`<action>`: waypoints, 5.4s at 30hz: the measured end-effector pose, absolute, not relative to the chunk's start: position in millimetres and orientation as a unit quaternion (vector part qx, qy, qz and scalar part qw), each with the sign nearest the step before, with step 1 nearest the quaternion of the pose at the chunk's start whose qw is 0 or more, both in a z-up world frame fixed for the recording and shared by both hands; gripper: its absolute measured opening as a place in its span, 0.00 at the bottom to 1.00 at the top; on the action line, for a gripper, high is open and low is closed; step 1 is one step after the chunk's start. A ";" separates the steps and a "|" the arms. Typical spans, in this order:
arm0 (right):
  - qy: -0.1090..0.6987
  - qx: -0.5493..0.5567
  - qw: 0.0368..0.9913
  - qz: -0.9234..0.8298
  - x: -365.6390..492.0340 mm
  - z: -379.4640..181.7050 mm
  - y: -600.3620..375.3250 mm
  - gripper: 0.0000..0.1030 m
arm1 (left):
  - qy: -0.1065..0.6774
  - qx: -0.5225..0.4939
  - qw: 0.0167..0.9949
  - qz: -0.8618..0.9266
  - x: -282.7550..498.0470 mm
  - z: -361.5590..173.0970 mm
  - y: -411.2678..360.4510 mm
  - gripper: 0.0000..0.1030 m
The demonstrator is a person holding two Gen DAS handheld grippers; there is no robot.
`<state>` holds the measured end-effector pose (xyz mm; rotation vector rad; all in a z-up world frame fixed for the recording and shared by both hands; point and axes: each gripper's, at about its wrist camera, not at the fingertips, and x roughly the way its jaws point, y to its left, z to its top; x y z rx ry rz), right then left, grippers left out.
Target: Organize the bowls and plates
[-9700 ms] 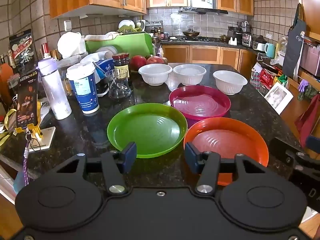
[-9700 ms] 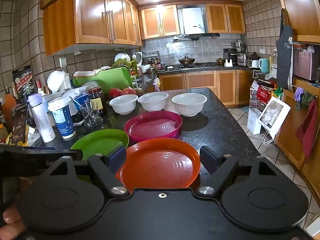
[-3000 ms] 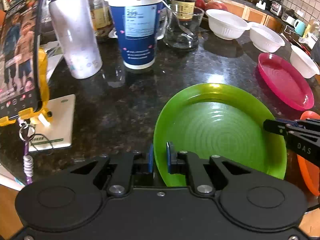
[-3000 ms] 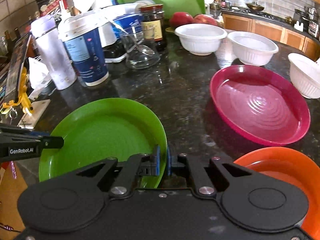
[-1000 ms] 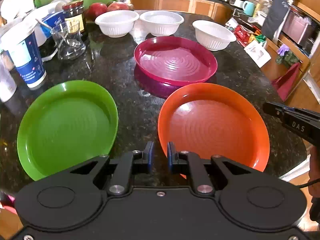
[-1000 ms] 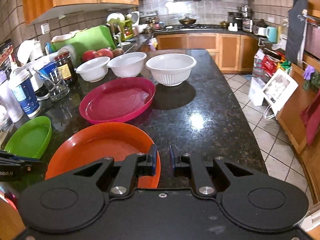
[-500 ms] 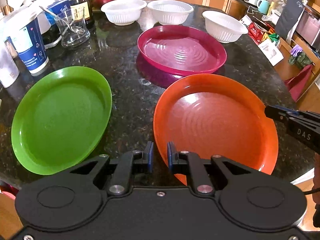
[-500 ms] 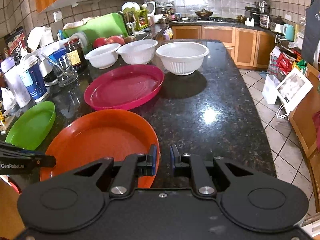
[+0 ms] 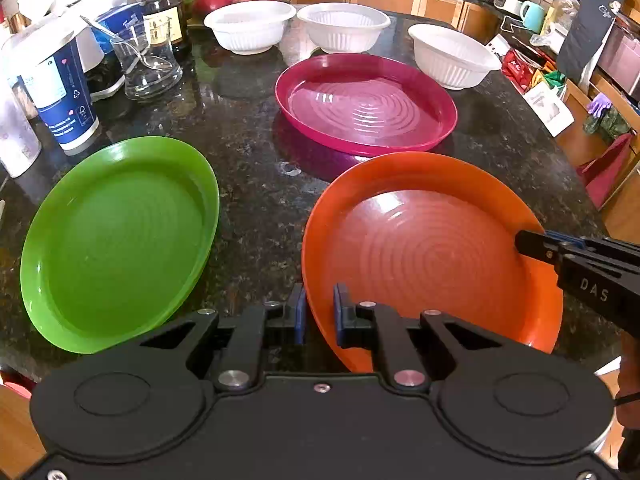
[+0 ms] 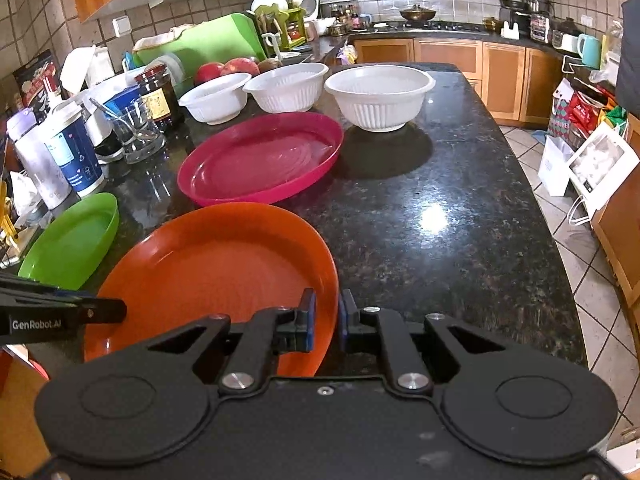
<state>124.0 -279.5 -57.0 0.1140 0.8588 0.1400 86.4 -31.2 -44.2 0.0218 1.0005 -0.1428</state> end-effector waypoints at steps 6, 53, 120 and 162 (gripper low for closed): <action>0.408 0.058 0.908 0.068 121.3 -53.2 -280.7 0.12 | 0.475 0.003 0.877 -0.068 84.8 -40.3 -30.6 0.17; 0.375 0.009 0.911 0.172 170.3 -30.1 -73.4 0.12 | 0.413 -0.007 0.910 0.042 88.7 -13.1 149.1 0.17; 0.245 0.069 0.967 -0.028 125.2 -9.8 -179.3 0.59 | 0.327 0.017 0.943 -0.061 99.6 10.2 66.1 0.47; 0.383 0.033 0.920 0.082 291.3 -67.7 -274.6 0.52 | 0.429 0.024 0.902 -0.035 235.9 -17.3 -29.2 0.48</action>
